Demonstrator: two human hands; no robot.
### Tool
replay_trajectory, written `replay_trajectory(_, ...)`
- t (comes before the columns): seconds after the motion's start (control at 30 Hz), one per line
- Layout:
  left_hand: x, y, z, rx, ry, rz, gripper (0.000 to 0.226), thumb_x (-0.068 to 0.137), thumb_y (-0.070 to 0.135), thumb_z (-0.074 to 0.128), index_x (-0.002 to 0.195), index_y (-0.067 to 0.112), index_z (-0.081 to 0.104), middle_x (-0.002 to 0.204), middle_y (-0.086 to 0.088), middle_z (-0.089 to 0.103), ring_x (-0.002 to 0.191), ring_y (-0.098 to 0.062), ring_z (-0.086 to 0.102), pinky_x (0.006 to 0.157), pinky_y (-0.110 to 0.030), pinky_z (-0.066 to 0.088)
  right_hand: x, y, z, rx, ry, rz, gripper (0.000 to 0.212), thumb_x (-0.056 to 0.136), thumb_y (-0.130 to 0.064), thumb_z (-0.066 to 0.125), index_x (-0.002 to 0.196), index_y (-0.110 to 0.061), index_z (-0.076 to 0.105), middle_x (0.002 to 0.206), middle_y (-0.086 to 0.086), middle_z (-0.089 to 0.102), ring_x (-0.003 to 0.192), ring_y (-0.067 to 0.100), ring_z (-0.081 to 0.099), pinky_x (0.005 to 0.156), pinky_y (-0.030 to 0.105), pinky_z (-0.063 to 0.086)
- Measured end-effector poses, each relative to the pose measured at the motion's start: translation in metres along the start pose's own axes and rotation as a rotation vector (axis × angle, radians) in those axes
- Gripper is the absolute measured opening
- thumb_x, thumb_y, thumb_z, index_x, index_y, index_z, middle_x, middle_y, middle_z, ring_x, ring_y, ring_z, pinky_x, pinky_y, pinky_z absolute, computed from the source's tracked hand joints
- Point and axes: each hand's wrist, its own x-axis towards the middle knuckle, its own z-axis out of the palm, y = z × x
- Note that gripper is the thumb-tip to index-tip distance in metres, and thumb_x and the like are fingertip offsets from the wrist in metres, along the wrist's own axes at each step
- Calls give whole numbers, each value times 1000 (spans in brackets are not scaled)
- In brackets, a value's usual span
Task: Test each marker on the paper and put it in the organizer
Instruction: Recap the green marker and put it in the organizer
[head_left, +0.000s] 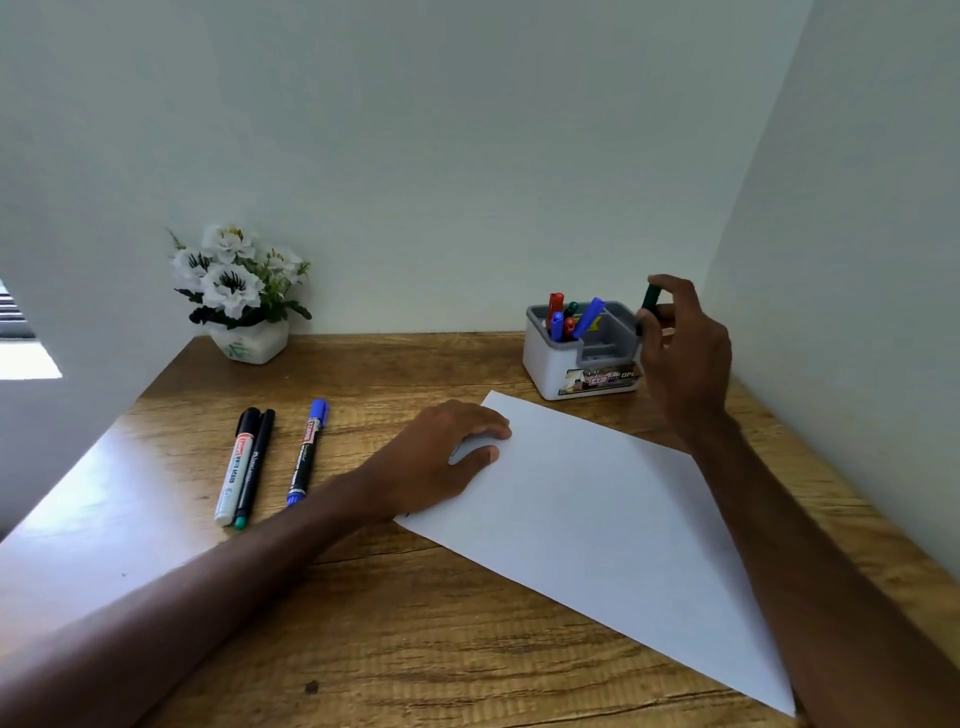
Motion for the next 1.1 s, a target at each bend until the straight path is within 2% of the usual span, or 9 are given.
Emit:
replay_trajectory(0.3,0,-3,1,12,-11,-1,31,103,32,59,133,32,65,141,17,62,131,-3,52,114,-32,42,0,-14,-8,88,112,-87,58,91,-24,77,141,-12,52,127,9,67,115,23,61,94,24,44)
replay_trajectory(0.43,1,1,-4,14,-26,-6,31,103,30,60,133,29,66,142,14,62,130,-1,52,112,-23,39,-8,-38,-4,107,164,-317,41,92,-18,73,128,-4,61,126,12,64,118,27,58,98,43,51)
replay_trajectory(0.57,-3,3,-14,37,29,-14,27,101,23,63,126,24,71,132,10,68,113,5,56,89,0,34,-33,-79,15,168,60,-537,19,92,-6,68,111,-2,69,116,14,68,110,30,62,93,45,52)
replay_trajectory(0.67,-8,1,-32,59,98,-27,22,96,12,66,117,15,71,119,2,71,104,-12,65,82,-7,44,-66,-111,32,222,-115,-747,12,92,-3,67,103,-2,73,105,14,71,97,31,66,88,39,53)
replay_trajectory(0.73,-12,-6,-49,75,145,-52,20,89,9,71,109,13,72,109,0,73,96,-15,66,85,-25,54,-86,-121,43,234,-278,-818,15,90,-5,70,105,-6,72,104,11,72,87,25,67,78,29,52)
replay_trajectory(0.8,-17,-18,-63,110,204,-83,18,89,11,72,105,16,76,104,2,75,93,-12,66,84,-34,55,-100,-122,50,231,-382,-822,17,89,-8,71,106,-8,72,106,9,74,78,20,68,64,24,50)
replay_trajectory(0.9,-28,-33,-84,116,284,-200,12,94,18,70,103,20,78,100,7,76,86,-6,67,75,-24,54,-107,-121,55,244,-460,-772,17,90,-9,71,107,-10,73,103,5,75,76,17,69,57,26,54)
replay_trajectory(1.0,-42,-52,-97,124,344,-323,10,95,18,69,98,21,78,91,11,73,73,4,63,60,-4,42,-109,-122,59,225,-559,-700,17,91,-13,69,108,-13,72,104,2,75,82,17,70,63,34,60)
replay_trajectory(1.1,-53,-68,-103,123,380,-382,15,95,13,66,100,20,79,95,13,74,74,13,60,65,-4,46,-106,-127,60,182,-628,-674,15,91,-13,69,105,-14,74,102,2,77,87,20,71,70,38,61)
